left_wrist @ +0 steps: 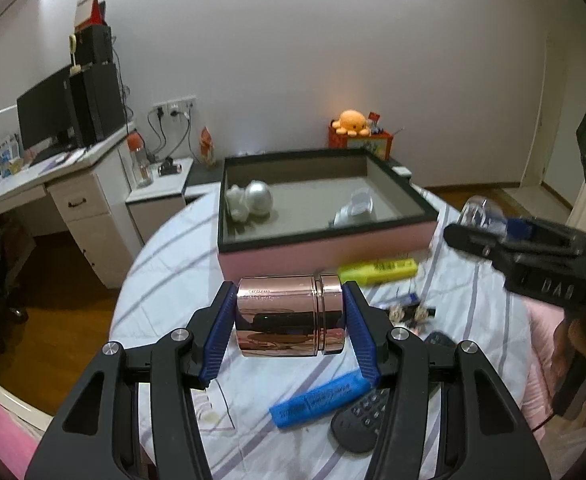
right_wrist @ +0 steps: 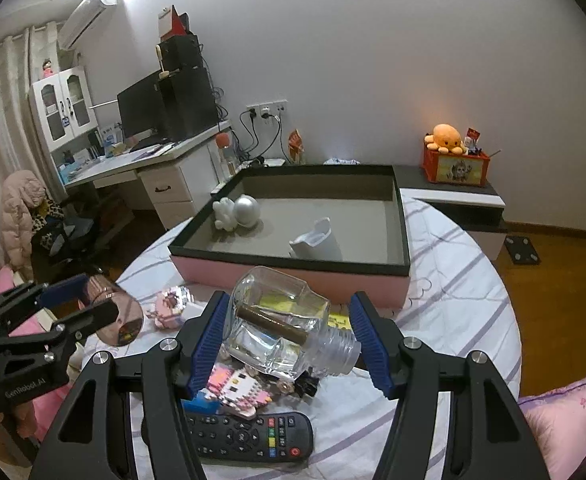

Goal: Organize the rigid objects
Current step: 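Lift both held objects into the pink box and open both tools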

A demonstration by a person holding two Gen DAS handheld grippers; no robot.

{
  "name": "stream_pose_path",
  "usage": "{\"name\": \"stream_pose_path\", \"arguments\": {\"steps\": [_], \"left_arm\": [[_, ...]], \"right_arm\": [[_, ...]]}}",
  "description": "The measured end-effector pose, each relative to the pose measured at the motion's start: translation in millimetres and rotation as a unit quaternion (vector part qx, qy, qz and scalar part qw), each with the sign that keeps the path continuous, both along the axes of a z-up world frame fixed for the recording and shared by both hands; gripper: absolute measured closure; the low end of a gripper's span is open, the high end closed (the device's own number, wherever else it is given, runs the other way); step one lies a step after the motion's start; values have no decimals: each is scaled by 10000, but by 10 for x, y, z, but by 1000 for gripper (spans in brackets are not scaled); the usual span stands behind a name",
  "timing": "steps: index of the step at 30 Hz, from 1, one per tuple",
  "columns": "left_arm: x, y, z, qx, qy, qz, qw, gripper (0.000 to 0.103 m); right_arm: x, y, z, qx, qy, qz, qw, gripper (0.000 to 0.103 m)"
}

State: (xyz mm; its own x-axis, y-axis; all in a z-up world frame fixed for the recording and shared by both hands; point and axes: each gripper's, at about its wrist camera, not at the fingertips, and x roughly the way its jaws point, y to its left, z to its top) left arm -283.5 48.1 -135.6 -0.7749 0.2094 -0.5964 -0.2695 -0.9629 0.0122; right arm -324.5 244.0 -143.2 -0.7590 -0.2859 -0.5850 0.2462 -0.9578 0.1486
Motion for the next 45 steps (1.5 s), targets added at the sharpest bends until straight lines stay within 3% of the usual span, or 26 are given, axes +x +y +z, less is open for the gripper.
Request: {"name": "stream_pose_path", "arguments": {"steps": [13,26,32,37,45], "left_arm": [[-329,127,231,-36,155,74,9998,49],[-1134,336,320,-244,119,-89,9996,49],[-1579,448,179,-305,-134,-200,9992,49],[-1900,550,-131,-453,-541,-219,9973,49],[-2055,573,-388,-521,-815,-252,9950,48]], "right_arm": [[-180,-70,178,173,240,-4,9996,40],[-871,-87,252,481,247,41,9985,40],[-1332,-53,135,661,7,44,9978,40],[-1662,0,-103,820,-340,-22,9960,40],[-1913,111,-502,931,-911,-128,9914,39]]}}
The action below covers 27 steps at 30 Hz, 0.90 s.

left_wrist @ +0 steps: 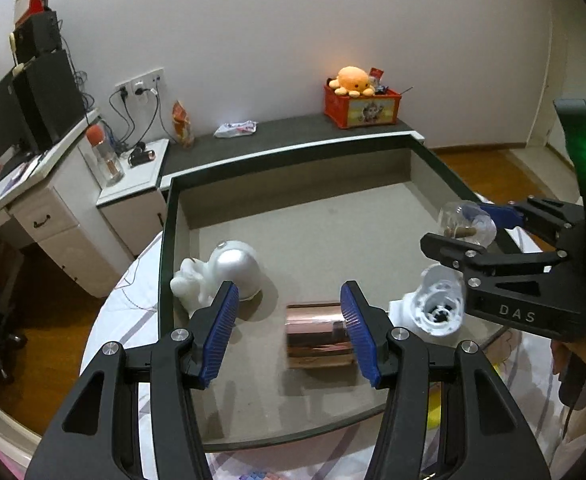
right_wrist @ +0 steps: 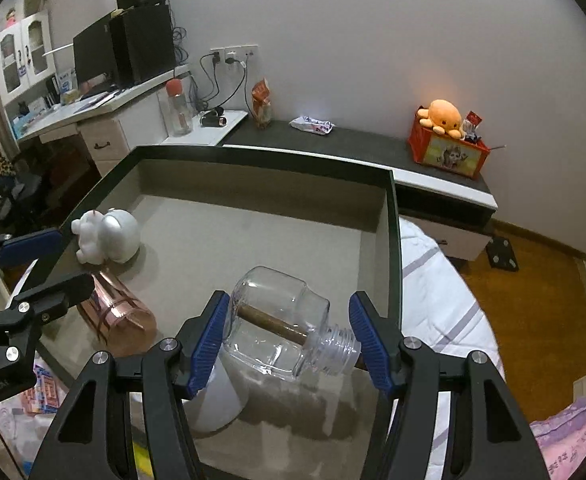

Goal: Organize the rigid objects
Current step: 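Lift both held objects into the pink box and open both tools, then withdraw both tools from the box toward the remaining objects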

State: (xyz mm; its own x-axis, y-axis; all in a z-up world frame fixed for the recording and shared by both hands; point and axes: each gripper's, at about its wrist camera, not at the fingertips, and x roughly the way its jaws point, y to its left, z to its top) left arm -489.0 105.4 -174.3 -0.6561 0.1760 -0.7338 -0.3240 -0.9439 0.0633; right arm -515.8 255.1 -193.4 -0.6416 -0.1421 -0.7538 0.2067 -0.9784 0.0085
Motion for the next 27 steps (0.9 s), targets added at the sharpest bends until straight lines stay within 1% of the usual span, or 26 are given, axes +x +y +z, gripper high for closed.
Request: {"name": "stream_pose_path", "arguments": {"steps": [1,2,3,4,5,6,8,11,15,17,18,20,22,25,27], "left_arm": [[14,-8,1,-1,7,12,10000,45],[33,-16,7,10,13,7,10000,36],[60,-32,19,15,40,17,10000,31],[98,-51,40,18,88,44,9999,22],[149,-71,72,3,165,86,9998,16],[203,-93,112,-15,252,126,9996,15],[335,-167,200,2,400,201,9990,9],[596,-298,370,28,739,425,9964,1],[1048,-493,626,205,1278,733,9889,0],[1259,-572,716,387,1459,830,9850,0],[1394,-620,758,480,1575,921,9820,0],[1608,-688,807,614,1709,1017,9781,0],[1809,-716,827,649,1774,1065,9762,0],[2100,-717,845,560,1954,1153,9723,0],[2247,-711,852,508,1952,1116,9731,0]], "right_arm": [[-8,-1,1,-9,-11,2,10000,39],[6,-2,1,7,0,-2,10000,39],[17,-10,7,22,-2,1,10000,37],[25,-13,17,26,-2,-4,10000,30],[49,-4,42,19,47,-41,10000,26],[89,5,82,-1,116,-80,9999,23],[175,14,182,-63,279,-106,9995,23],[405,12,368,-78,571,-139,9982,22],[826,-33,629,-14,1098,-183,9938,15],[1102,-64,759,-8,1394,-198,9900,3],[1212,-84,796,6,1499,-198,9885,0],[1496,-126,896,11,1785,-150,9838,0],[1681,-168,957,-32,1899,-58,9818,0],[1969,-229,1022,25,2098,-94,9777,0],[2155,-249,1056,48,2240,-201,9744,0]]}}
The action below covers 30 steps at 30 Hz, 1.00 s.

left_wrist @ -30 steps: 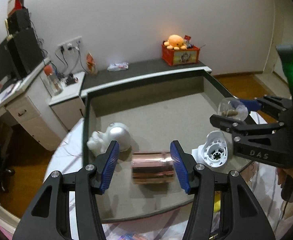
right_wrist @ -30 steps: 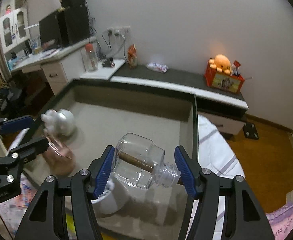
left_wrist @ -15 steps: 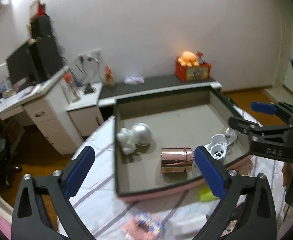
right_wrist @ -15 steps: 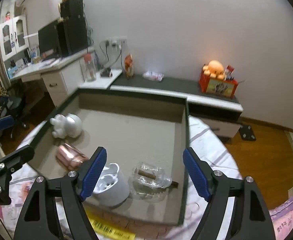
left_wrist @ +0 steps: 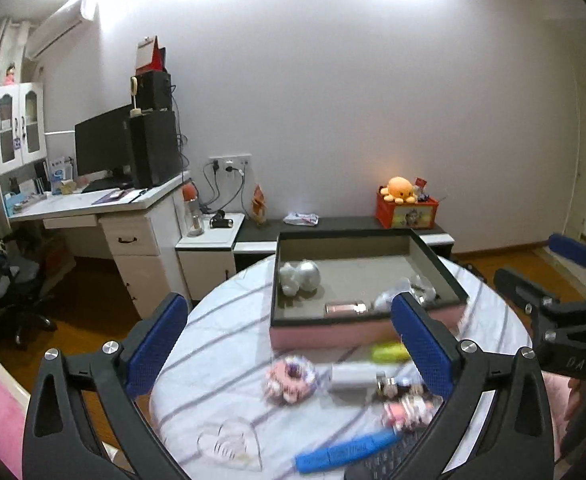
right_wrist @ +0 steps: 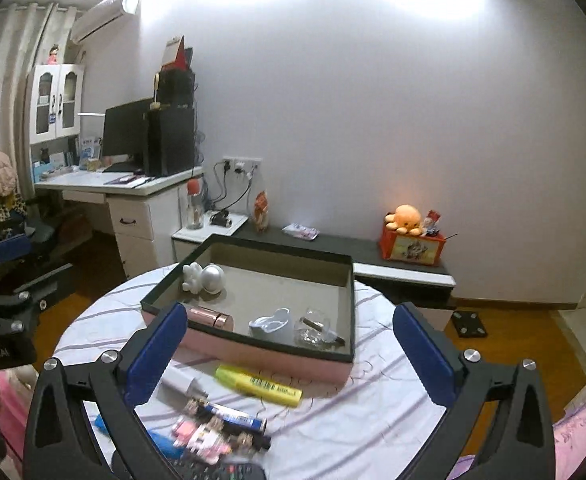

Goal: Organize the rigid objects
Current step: 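Withdraw both tools from the box toward the remaining objects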

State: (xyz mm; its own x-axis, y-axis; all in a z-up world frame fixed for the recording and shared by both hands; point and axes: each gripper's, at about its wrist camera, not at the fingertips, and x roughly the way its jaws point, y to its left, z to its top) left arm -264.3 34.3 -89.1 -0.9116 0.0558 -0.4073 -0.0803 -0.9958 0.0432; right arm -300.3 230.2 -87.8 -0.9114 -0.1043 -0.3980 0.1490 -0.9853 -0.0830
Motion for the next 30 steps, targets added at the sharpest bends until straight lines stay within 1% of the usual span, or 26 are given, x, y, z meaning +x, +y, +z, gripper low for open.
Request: {"name": "stream_pose_path", "arguments": {"steps": [2,4,7,10,11,15,18,23,30], "left_arm": [[152,2,19,-65,70,-117,9999,0],[288,-14,60,-107,148,-90,9998,0],[454,-73,127,47,262,-157,9995,0],[573,-96,157,190,356,-213,9990,0],[593,-89,155,190,336,-259,9989,0],[676,-23,132,-6,332,-392,9987,0],[734,-25,143,32,331,-474,9983,0],[810,-45,133,6,355,-468,9983,0],[795,-89,30,-14,176,-489,9986,0]], "right_arm": [[148,7,8,-48,88,-86,9999,0],[273,19,2,-166,135,-105,9997,0],[400,21,-22,-281,53,-160,9995,0],[527,1,-15,-288,84,-232,9993,0],[589,-4,-10,-292,110,-248,9992,0],[707,-40,23,-274,129,-228,9993,0],[792,-60,37,-224,158,-257,9993,0],[858,-68,37,-216,132,-285,9993,0],[865,-62,-25,-245,38,-270,9993,0]]}}
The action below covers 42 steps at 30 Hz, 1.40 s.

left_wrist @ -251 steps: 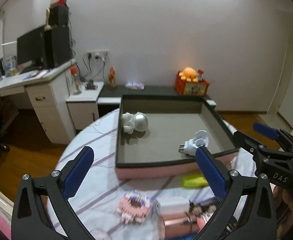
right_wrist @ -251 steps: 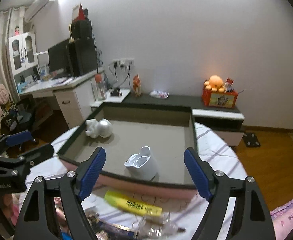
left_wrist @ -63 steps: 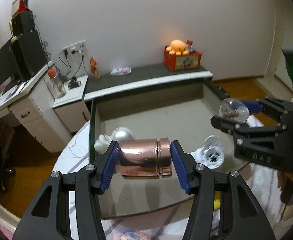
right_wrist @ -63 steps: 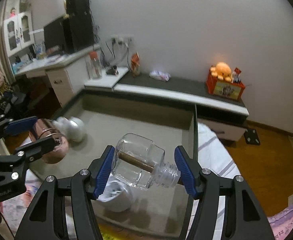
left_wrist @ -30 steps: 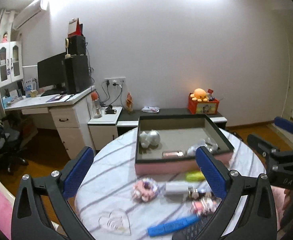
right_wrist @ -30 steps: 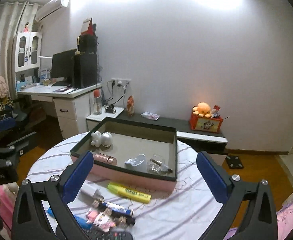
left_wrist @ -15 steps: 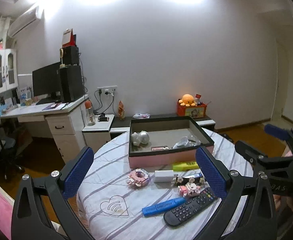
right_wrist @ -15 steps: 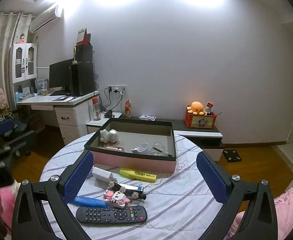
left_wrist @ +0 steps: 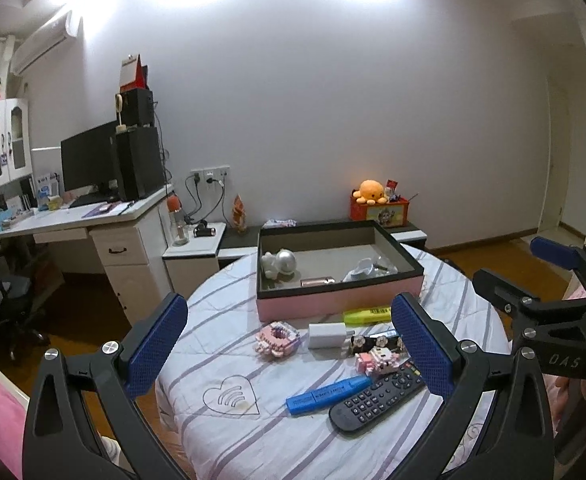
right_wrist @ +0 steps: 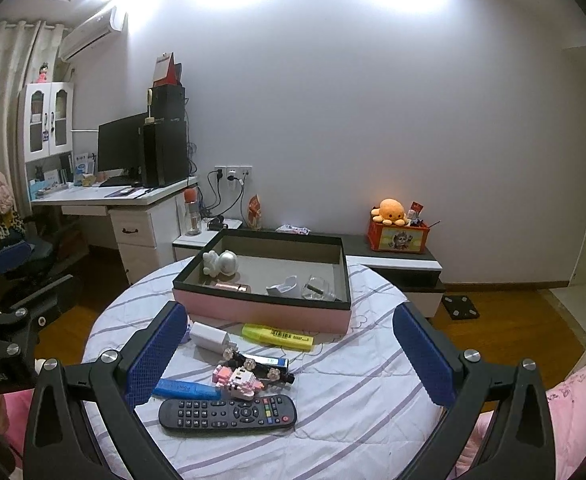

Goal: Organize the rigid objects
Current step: 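Withdraw both tools from the box toward the remaining objects, then grasp the black remote control with the left tool and lift it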

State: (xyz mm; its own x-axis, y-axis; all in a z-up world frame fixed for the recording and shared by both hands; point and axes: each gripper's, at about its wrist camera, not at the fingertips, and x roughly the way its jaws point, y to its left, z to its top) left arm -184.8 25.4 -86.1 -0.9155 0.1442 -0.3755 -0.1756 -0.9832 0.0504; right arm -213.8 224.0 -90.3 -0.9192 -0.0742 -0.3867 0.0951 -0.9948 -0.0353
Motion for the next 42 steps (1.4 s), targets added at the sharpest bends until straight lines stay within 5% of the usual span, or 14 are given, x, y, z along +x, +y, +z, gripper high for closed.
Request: {"name": "stream_pose_path", "arguments": {"steps": [22,35,42], "left_arm": [[-630,-47,-1027,-287,-1577,42,9871,0],[-838,-75,-1233,-274,-1861,39,9821,0],[-830,6,-1263,-310,-1876,-352,9811,0]], "right_arm": [[-674,22,-1004,-163,-1468,157,9889,0],[-1151,-166,-1313,-328,-2008,300,9786,0],[-1250,-204,-1309,-395,-2108,404,9759,0]]}}
